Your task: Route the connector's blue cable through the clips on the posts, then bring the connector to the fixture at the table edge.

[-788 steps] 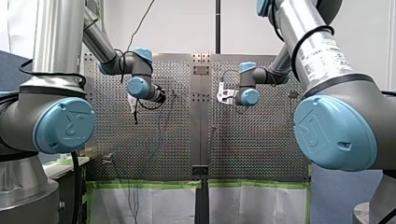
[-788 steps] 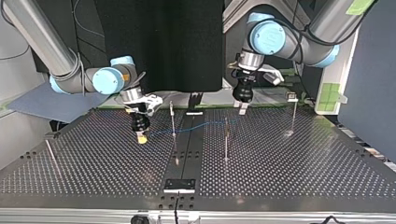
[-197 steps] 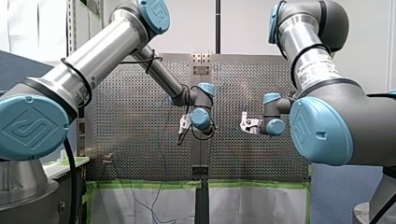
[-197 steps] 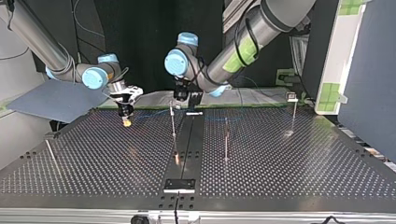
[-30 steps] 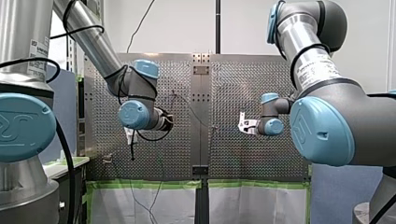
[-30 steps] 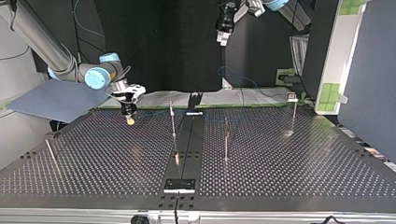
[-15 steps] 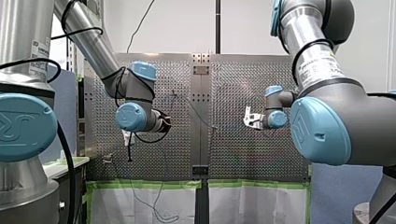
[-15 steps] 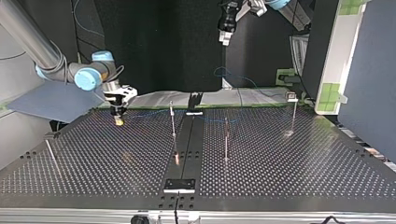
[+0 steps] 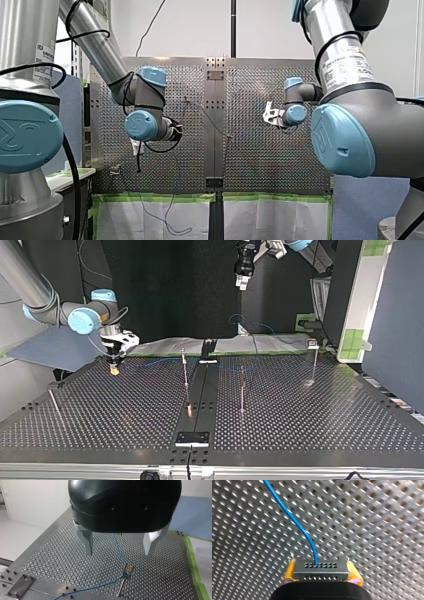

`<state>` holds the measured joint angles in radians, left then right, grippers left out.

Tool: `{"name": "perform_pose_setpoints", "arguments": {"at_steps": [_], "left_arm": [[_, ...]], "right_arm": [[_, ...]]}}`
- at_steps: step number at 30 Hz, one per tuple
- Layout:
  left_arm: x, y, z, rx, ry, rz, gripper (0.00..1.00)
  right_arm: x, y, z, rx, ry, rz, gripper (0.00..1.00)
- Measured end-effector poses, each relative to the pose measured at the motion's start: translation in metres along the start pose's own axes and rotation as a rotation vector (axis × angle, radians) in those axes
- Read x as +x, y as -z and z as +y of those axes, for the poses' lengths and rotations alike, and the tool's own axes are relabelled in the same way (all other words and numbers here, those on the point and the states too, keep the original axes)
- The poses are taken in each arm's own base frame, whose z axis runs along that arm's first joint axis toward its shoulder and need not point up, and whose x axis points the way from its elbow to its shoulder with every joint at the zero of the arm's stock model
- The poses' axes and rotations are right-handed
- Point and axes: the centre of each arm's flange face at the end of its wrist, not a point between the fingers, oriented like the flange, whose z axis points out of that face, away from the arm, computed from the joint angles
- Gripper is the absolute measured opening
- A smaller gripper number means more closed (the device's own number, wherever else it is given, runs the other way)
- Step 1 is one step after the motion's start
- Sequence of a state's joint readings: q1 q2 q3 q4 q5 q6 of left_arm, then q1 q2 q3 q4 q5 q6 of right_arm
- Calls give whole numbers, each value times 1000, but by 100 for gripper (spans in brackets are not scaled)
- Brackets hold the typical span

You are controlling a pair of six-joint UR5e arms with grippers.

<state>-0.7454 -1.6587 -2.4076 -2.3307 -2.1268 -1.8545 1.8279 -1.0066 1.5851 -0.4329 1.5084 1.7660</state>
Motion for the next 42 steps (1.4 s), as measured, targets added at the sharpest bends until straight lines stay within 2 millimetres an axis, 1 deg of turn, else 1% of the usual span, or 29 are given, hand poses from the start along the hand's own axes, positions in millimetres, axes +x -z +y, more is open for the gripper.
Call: {"name": "perform_pose_setpoints", "arguments": {"at_steps": [10, 12, 13, 20, 27, 34, 42], "left_arm": [[0, 0, 0, -2, -1, 1, 100], [0, 0, 0, -1, -2, 2, 100], [0, 0, 0, -1, -3, 2, 100], [0, 0, 1, -1, -8, 3, 100], [0, 0, 1, -1, -13, 4, 100], [0, 0, 1, -2, -19, 4, 100], [0, 0, 1, -2, -22, 4, 100]], "right_arm": [[46, 20, 3, -88, -1, 24, 18], [52, 22, 3, -97, 0, 30, 18], [60, 25, 3, -110, 0, 40, 18], [87, 38, 5, -161, 4, 70, 18], [119, 54, 13, -229, 5, 103, 18], [152, 72, 28, -308, 2, 140, 18], [185, 91, 36, -341, -1, 184, 18]]}}
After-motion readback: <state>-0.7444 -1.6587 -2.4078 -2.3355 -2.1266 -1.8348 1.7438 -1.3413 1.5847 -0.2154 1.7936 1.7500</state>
